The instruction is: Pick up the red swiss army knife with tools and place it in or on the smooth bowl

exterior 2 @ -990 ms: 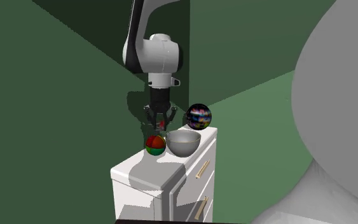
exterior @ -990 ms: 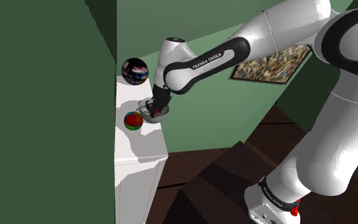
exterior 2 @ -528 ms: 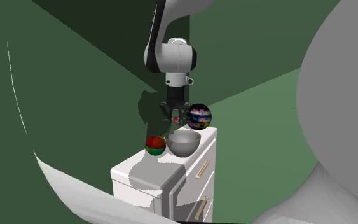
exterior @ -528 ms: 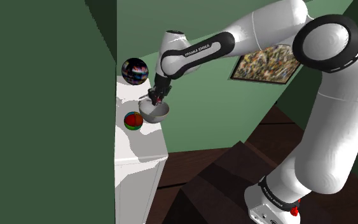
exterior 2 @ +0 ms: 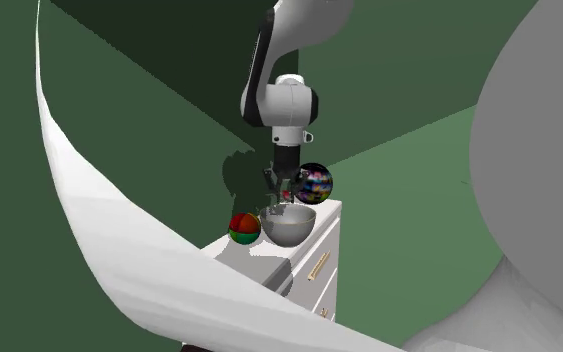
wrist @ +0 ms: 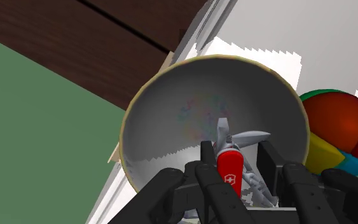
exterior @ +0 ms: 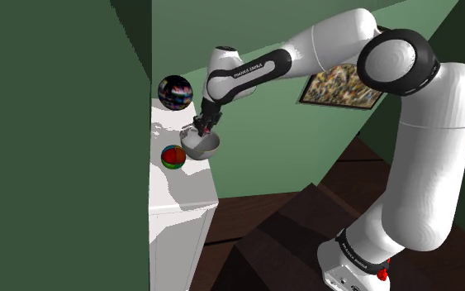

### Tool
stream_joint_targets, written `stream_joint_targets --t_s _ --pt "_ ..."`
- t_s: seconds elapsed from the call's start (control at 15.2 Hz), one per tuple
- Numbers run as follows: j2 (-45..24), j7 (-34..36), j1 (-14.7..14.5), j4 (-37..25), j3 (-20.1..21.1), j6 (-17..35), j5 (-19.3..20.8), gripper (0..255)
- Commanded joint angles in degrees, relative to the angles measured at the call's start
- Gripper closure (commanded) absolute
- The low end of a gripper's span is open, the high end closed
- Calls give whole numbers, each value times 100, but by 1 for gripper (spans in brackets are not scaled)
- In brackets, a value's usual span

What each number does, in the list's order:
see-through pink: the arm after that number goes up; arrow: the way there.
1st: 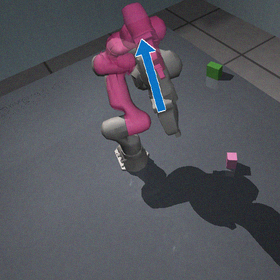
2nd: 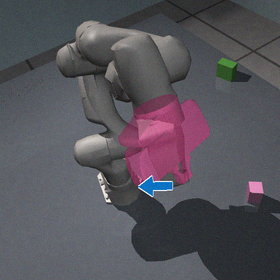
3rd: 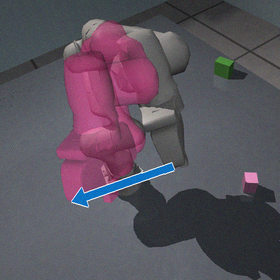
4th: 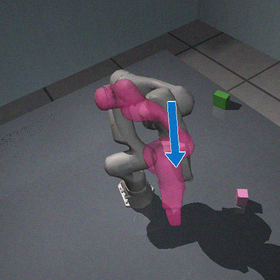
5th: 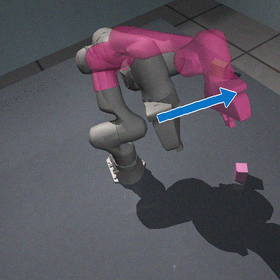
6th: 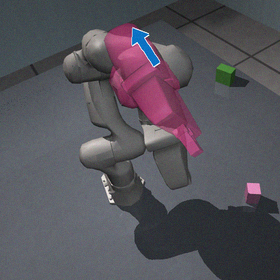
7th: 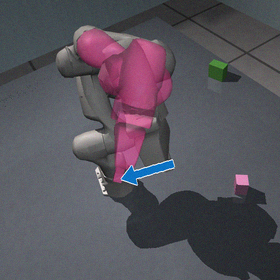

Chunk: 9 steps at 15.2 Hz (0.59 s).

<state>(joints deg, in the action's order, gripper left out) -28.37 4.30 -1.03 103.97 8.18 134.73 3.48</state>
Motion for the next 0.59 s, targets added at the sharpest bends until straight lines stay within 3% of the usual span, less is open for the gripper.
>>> stream_joint_targets --t_s 0.0,0.53 --pt "-105 3 -5 9 -12 116 17 255" --pt "-440 30 -33 33 -51 473 70 255"
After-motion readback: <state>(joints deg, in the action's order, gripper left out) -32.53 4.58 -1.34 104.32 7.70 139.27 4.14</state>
